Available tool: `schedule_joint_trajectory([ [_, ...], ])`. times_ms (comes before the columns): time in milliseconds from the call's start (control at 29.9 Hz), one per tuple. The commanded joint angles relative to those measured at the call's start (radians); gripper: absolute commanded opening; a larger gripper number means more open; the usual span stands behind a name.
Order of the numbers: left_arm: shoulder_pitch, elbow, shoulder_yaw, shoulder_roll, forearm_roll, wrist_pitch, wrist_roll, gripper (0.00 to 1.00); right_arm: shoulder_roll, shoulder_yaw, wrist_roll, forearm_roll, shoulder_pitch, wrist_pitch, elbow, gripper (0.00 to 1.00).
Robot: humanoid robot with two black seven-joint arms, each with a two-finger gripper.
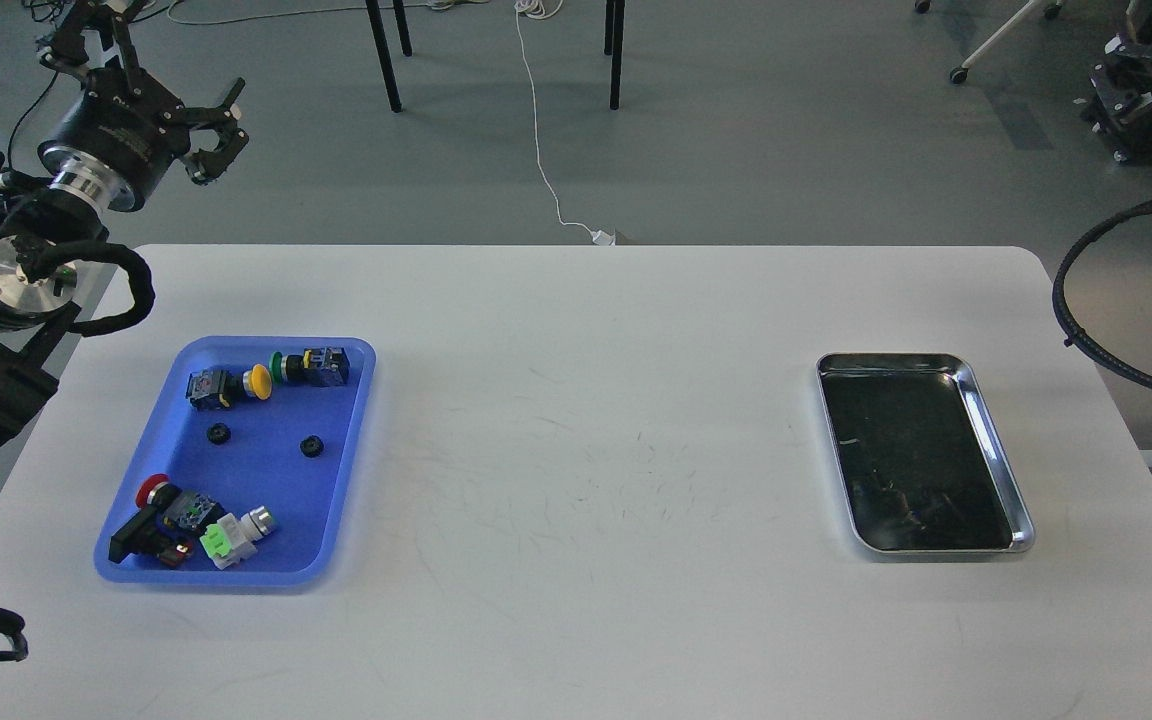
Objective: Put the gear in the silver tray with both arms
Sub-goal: 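Move the left gripper toward the blue tray of parts, then lower the left gripper into the blue tray and grasp a black gear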
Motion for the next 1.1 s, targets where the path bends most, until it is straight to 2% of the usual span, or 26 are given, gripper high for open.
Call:
schedule_joint_trajectory([
  [0, -0.001, -0.035, 0.035, 0.06, 0.075, 0.0, -0.002, 0.98, 0.007, 0.009, 0.002, 0.0, -0.004, 0.0, 0.0, 1.0],
  [201, -0.01, -0.131, 0.034, 0.176, 0.42, 0.0, -0.004, 0.98, 0.012, 0.033, 0.016, 0.002, -0.01, 0.0, -0.001, 1.0],
  [435, 0.002, -0.444, 0.042, 0.374, 0.69, 0.0, -0.007, 0.98, 0.01, 0.055, 0.021, 0.002, -0.026, 0.0, -0.001, 1.0],
  [602, 0.025, -0.622, 0.055, 0.502, 0.909, 0.0, -0.083, 0.97, 0.006, 0.055, 0.022, 0.002, -0.039, 0.0, -0.001, 1.0],
  [769, 0.039, -0.684, 0.074, 0.526, 1.201, 0.0, -0.109, 0.89, 0.001, 0.059, 0.028, 0.003, -0.046, 0.0, -0.001, 1.0],
  [869, 0.039, -0.689, 0.085, 0.526, 1.322, 0.0, -0.139, 0.89, -0.003, 0.061, 0.028, 0.003, -0.052, 0.0, -0.001, 1.0],
  [1070, 0.059, -0.69, 0.218, 0.523, 1.572, 0.0, -0.152, 0.89, -0.014, 0.068, 0.039, 0.005, -0.062, 0.0, -0.003, 1.0],
])
